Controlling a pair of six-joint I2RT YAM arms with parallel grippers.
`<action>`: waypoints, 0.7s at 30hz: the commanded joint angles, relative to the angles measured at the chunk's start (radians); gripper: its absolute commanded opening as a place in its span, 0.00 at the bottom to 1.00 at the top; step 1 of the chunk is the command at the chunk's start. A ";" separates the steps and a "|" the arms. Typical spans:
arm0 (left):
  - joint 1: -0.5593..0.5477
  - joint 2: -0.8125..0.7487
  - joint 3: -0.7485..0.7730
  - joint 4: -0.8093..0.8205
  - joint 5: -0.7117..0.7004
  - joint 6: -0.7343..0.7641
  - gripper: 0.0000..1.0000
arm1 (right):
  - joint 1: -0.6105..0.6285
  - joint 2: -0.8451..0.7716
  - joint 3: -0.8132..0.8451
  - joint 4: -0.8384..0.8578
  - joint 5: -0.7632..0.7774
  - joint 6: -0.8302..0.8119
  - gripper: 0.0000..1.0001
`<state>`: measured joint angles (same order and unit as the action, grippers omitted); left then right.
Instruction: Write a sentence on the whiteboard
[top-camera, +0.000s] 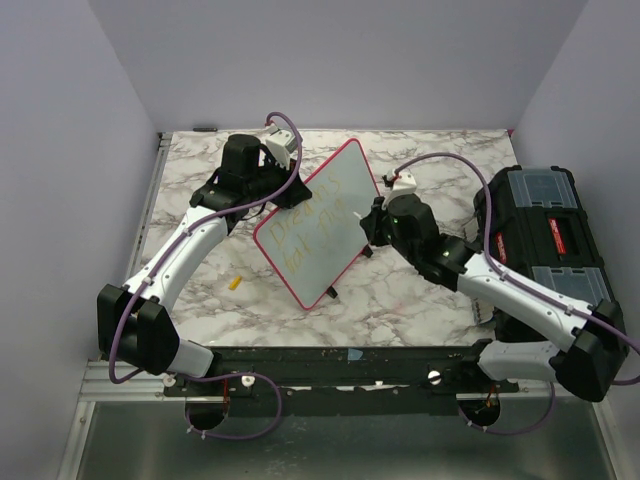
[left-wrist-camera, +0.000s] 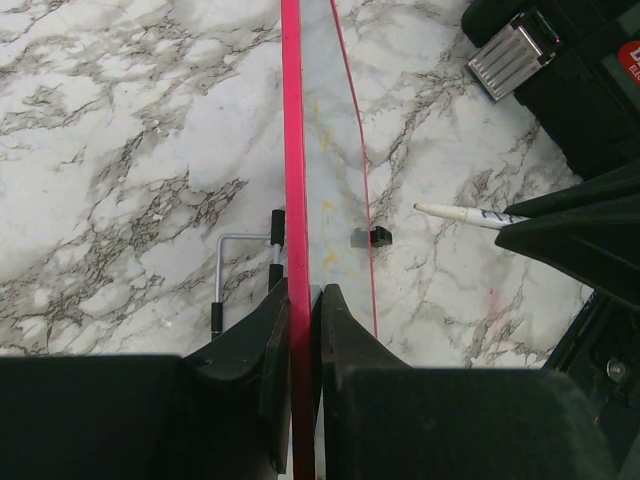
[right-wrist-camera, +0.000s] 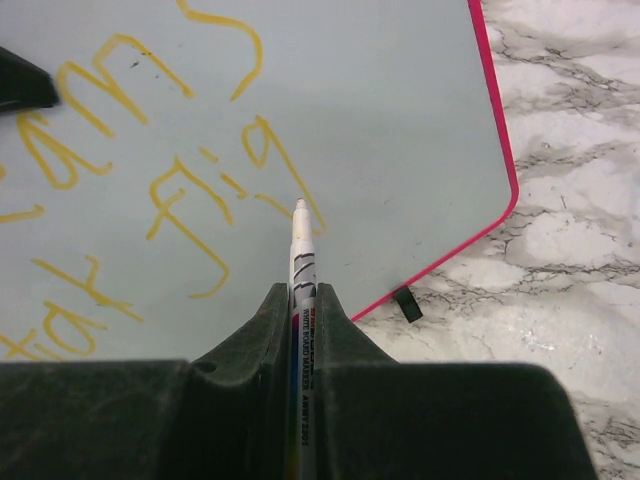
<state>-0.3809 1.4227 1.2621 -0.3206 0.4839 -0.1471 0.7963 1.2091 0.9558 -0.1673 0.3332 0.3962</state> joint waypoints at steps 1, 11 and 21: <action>-0.025 0.018 -0.049 -0.038 -0.033 0.129 0.00 | -0.004 0.066 0.049 0.008 0.036 -0.004 0.01; -0.025 0.010 -0.051 -0.037 -0.039 0.132 0.00 | -0.024 0.195 0.197 0.037 0.015 -0.043 0.01; -0.027 0.007 -0.053 -0.036 -0.042 0.133 0.00 | -0.038 0.243 0.235 0.041 0.013 -0.054 0.01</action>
<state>-0.3851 1.4162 1.2594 -0.3202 0.4831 -0.1459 0.7670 1.4261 1.1667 -0.1413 0.3386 0.3576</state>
